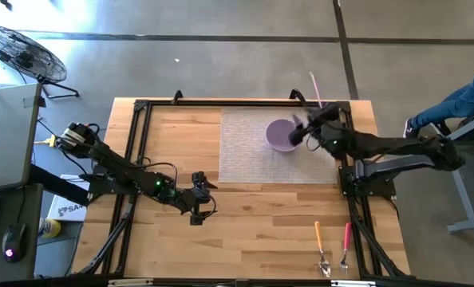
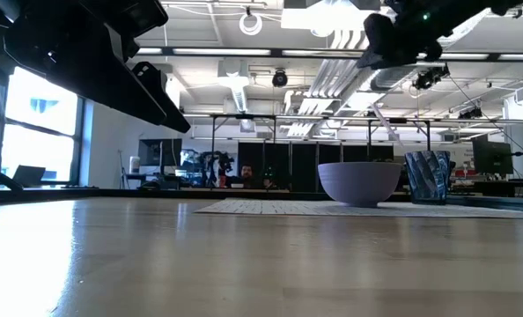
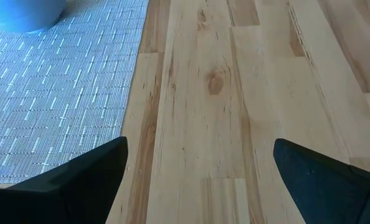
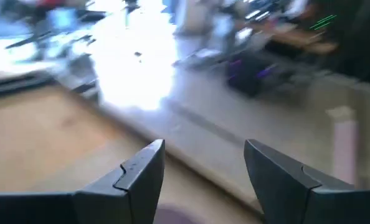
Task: Pick & Place Utensil
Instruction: Put the yellow spoon into the violet bowl, then adjust the violet bowl on the gray mat
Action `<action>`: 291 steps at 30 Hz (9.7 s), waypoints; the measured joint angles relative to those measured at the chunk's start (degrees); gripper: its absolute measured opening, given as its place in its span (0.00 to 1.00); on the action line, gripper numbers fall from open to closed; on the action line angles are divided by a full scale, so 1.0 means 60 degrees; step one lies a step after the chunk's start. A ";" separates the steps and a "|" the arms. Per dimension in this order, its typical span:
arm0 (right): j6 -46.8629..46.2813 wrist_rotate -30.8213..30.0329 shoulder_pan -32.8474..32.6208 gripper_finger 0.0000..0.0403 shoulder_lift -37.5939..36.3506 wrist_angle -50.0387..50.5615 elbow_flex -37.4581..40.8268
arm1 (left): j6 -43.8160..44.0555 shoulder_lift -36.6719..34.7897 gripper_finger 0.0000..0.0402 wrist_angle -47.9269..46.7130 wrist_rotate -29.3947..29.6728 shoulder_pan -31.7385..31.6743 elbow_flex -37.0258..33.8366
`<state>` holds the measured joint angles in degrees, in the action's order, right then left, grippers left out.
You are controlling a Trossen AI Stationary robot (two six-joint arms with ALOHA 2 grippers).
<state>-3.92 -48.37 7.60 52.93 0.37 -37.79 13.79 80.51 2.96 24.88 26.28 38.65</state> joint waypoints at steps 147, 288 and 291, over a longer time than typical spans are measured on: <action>-1.4923 0.7893 -0.7360 0.13 0.7450 0.8101 -0.2440 | 0.0002 0.0000 0.99 0.0000 -0.0146 -0.0002 -0.0003; -1.0793 0.2287 0.0385 0.30 0.2160 0.6883 0.0368 | 0.0000 0.0000 0.99 0.0000 -0.0146 -0.0001 -0.0004; -1.0513 0.2202 0.0880 0.30 0.2160 0.6044 0.0685 | 0.0002 0.0000 0.99 0.0004 -0.0146 -0.0003 -0.0004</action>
<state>-66.99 -35.16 12.88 65.89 36.63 -33.68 13.80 80.51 2.98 24.01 26.26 38.63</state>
